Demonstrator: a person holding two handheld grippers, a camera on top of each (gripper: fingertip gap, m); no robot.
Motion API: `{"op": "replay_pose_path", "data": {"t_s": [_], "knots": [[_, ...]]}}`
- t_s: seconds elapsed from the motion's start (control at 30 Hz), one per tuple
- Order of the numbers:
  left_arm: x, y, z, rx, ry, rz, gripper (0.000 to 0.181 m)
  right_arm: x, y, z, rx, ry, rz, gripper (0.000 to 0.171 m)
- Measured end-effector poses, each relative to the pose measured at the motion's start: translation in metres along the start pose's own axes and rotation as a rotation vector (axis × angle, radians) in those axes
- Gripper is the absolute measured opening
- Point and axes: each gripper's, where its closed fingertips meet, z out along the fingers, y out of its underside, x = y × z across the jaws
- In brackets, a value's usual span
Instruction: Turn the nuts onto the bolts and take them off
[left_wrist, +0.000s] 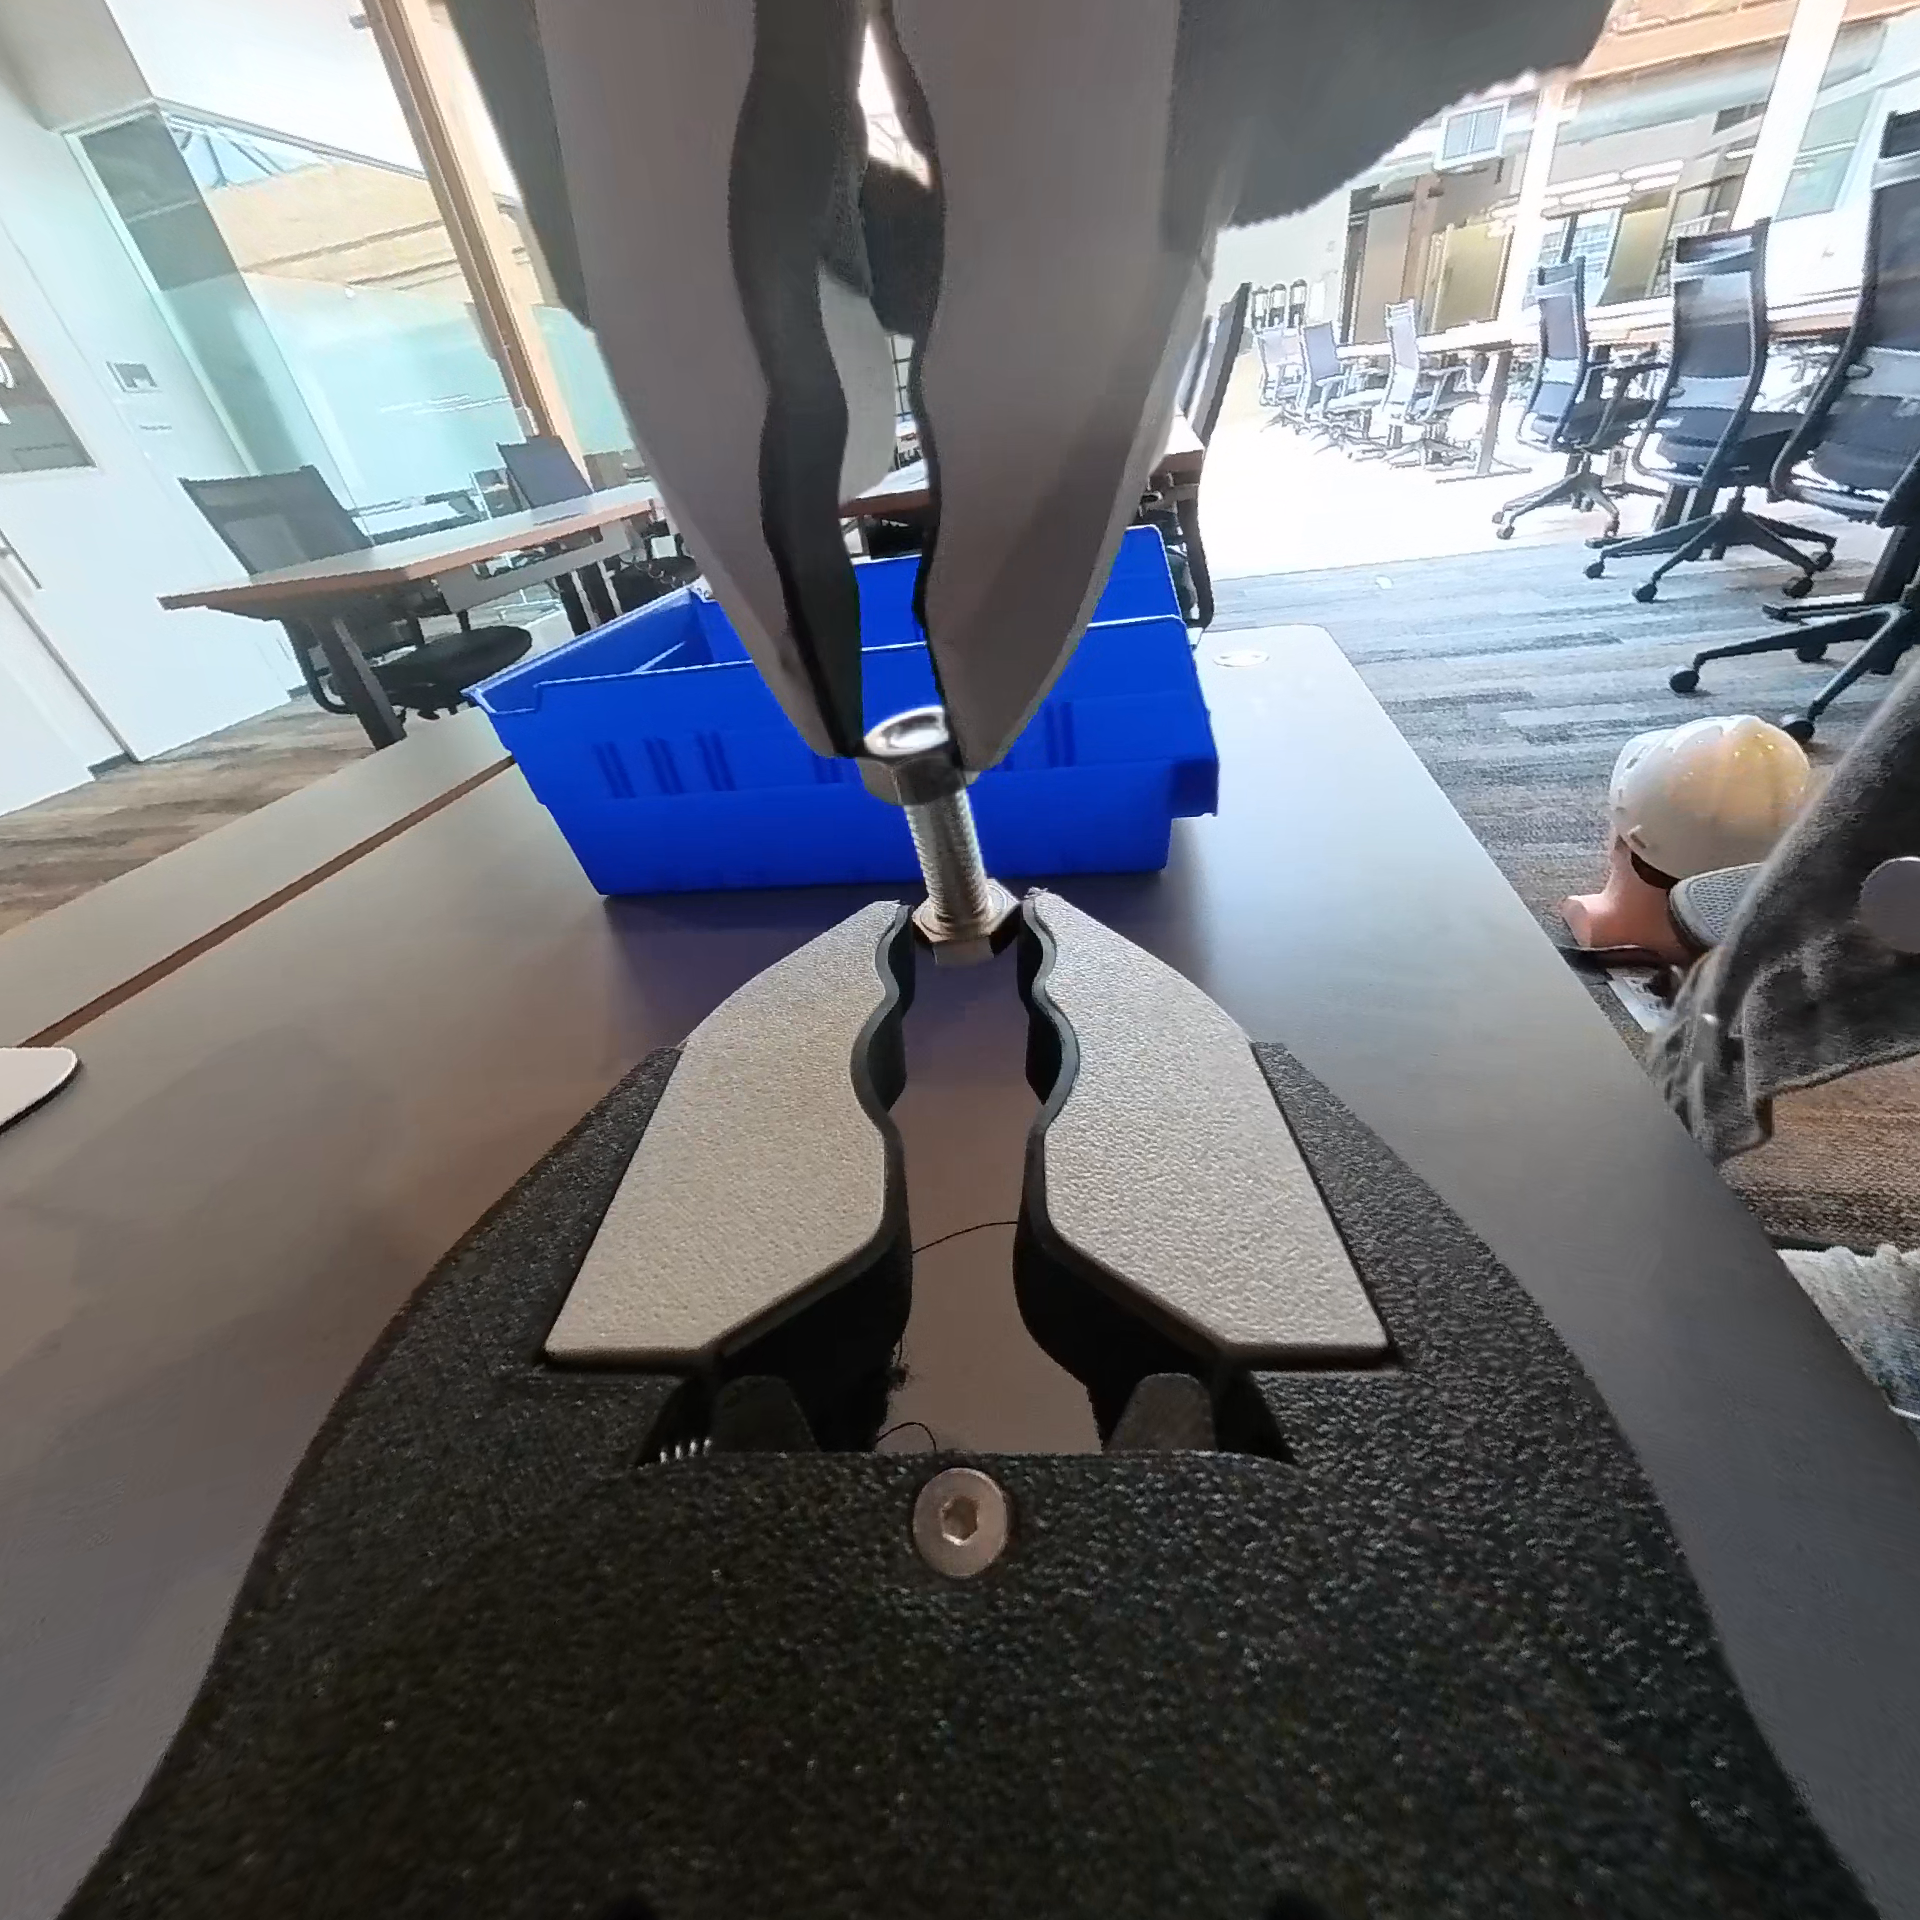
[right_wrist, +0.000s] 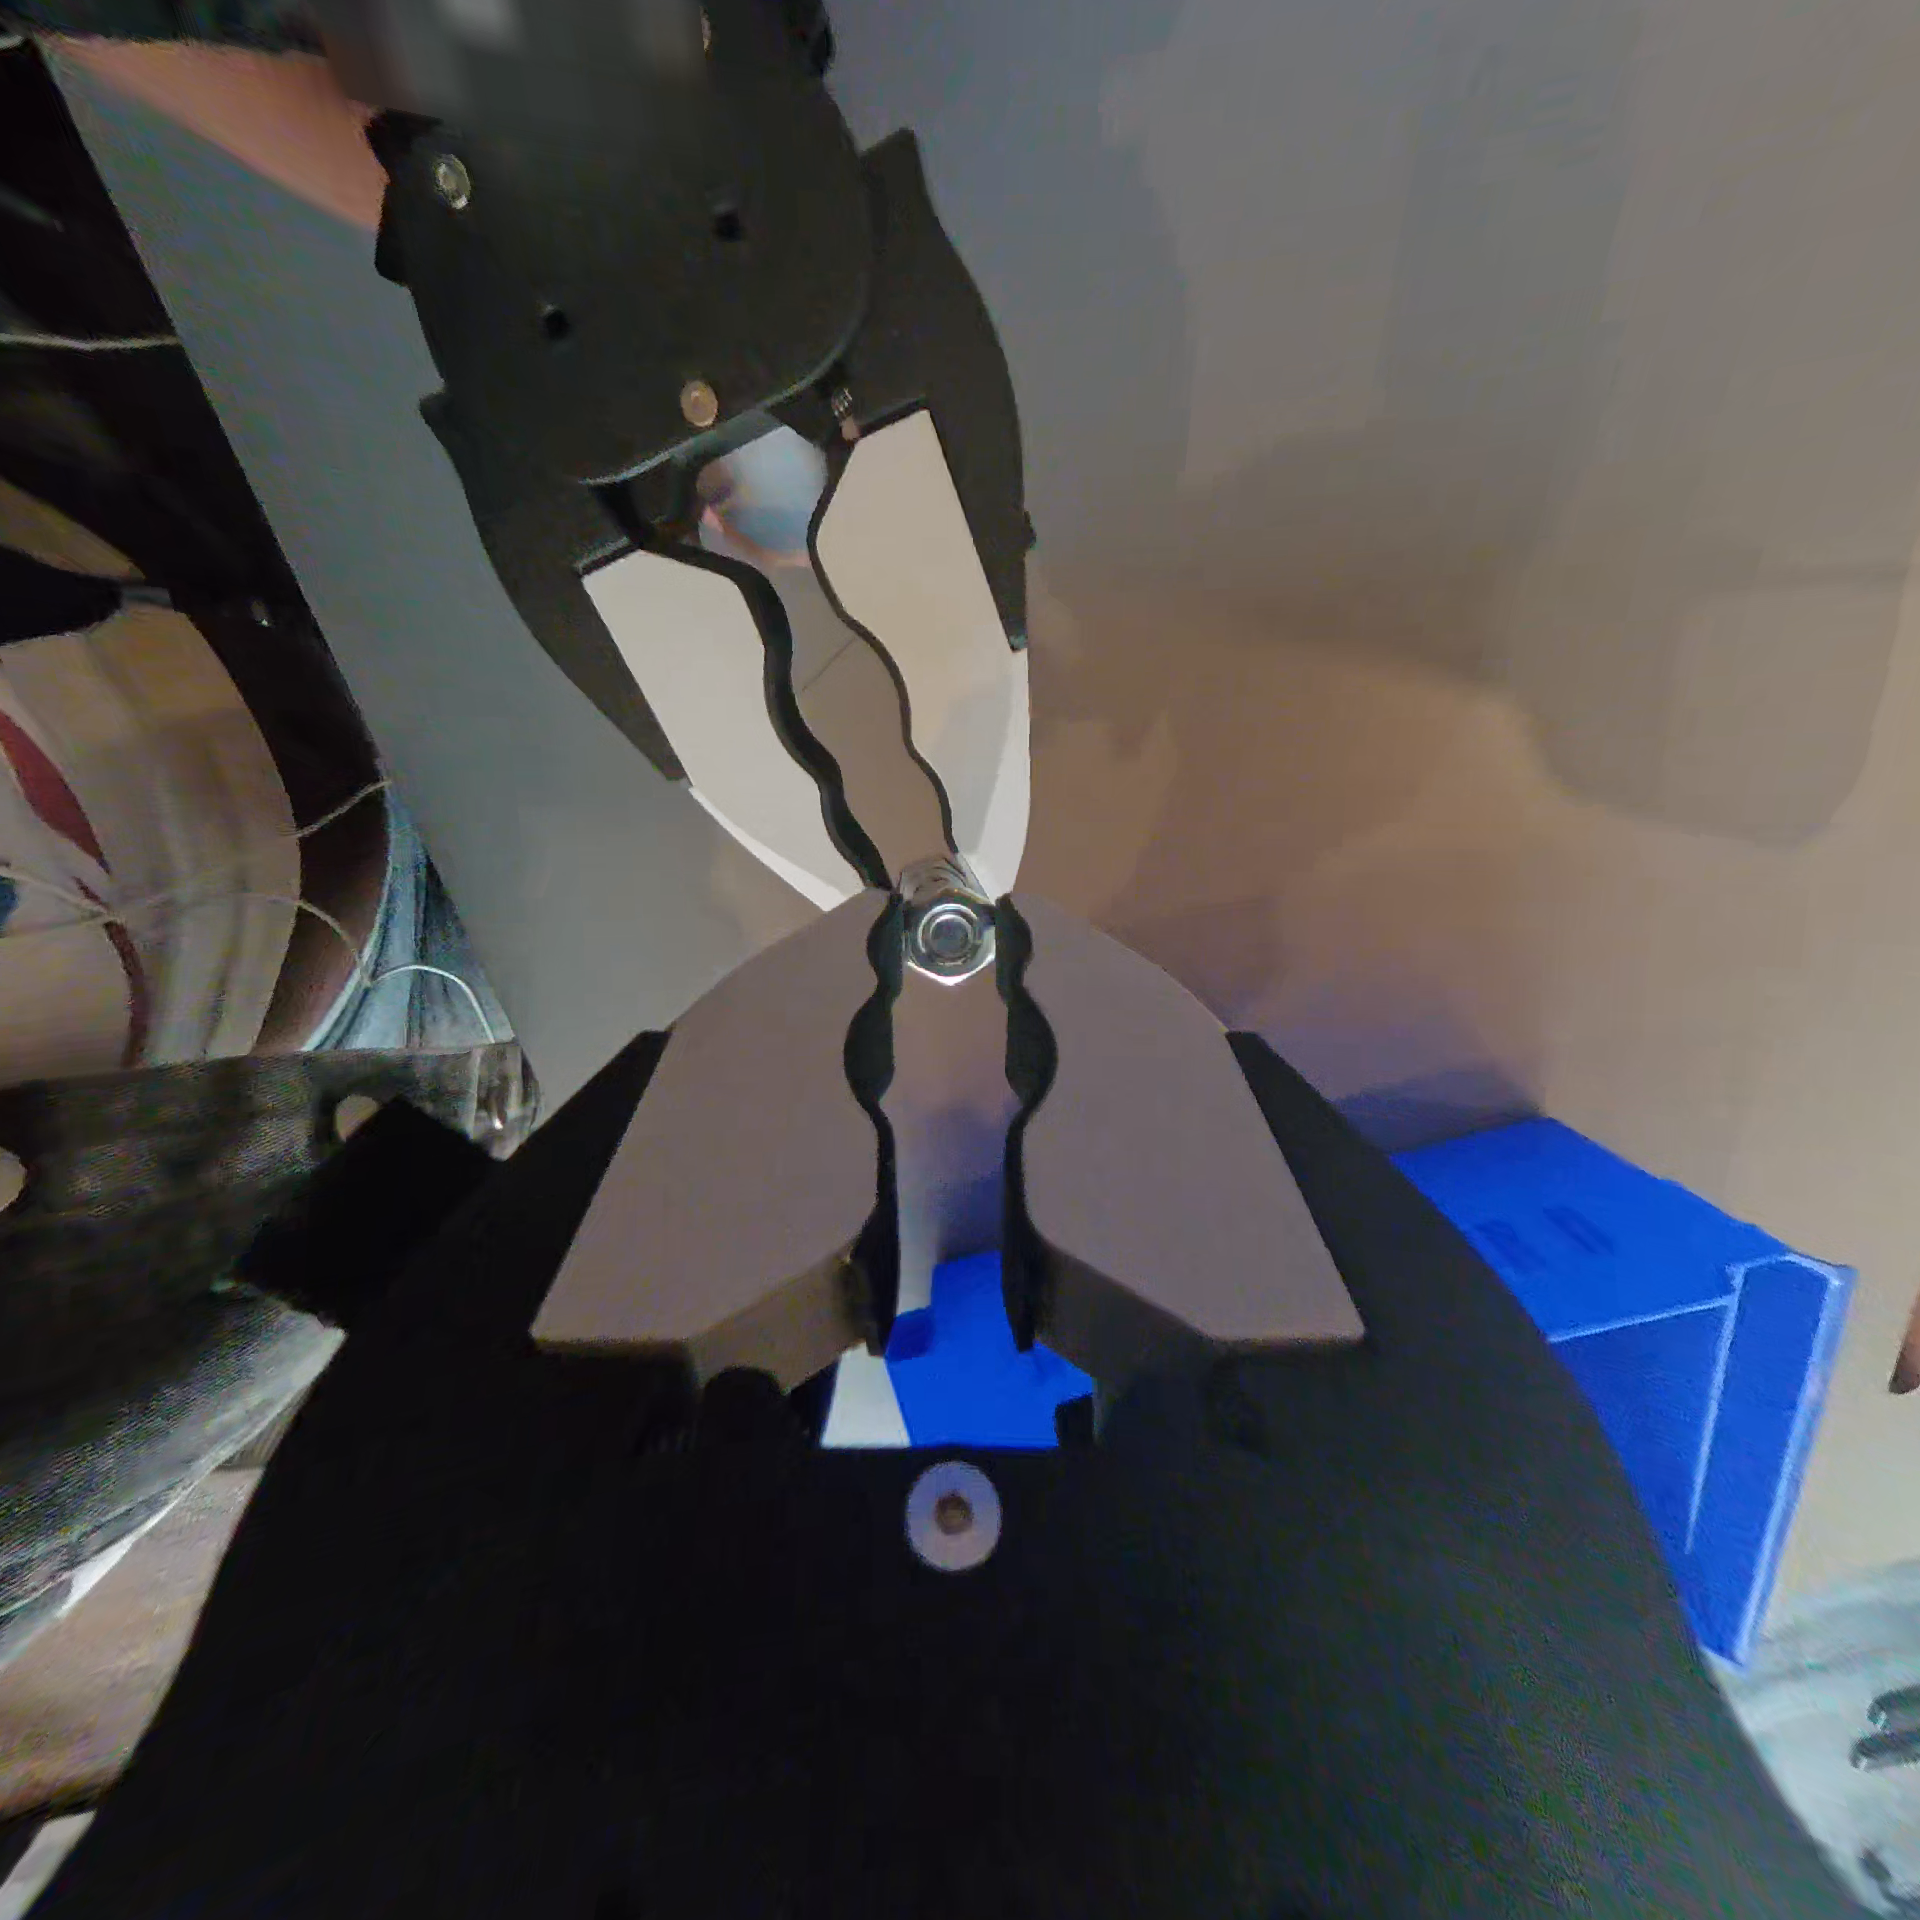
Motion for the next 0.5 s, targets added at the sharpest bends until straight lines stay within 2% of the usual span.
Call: {"op": "replay_pose_path", "data": {"t_s": [0.1, 0.2, 0.3, 0.37, 0.5], "knots": [[0.001, 0.000, 0.000, 0.002, 0.011, 0.005, 0.019, 0.000, 0.000, 0.001, 0.001, -0.003, -0.072, 0.037], [0.003, 0.000, 0.001, 0.002, 0.021, 0.003, 0.019, 0.002, 0.001, -0.003, -0.011, -0.009, -0.356, 0.053], [0.004, 0.000, 0.001, 0.005, 0.035, 0.001, 0.018, -0.004, 0.007, -0.008, -0.053, -0.088, -0.698, 0.047], [0.005, -0.001, 0.000, 0.007, 0.042, -0.001, 0.019, -0.004, 0.011, -0.006, -0.088, -0.129, -0.850, 0.041], [0.006, -0.001, 0.001, 0.007, 0.052, -0.005, 0.019, -0.002, 0.005, -0.001, -0.112, -0.199, -0.923, 0.040]]}}
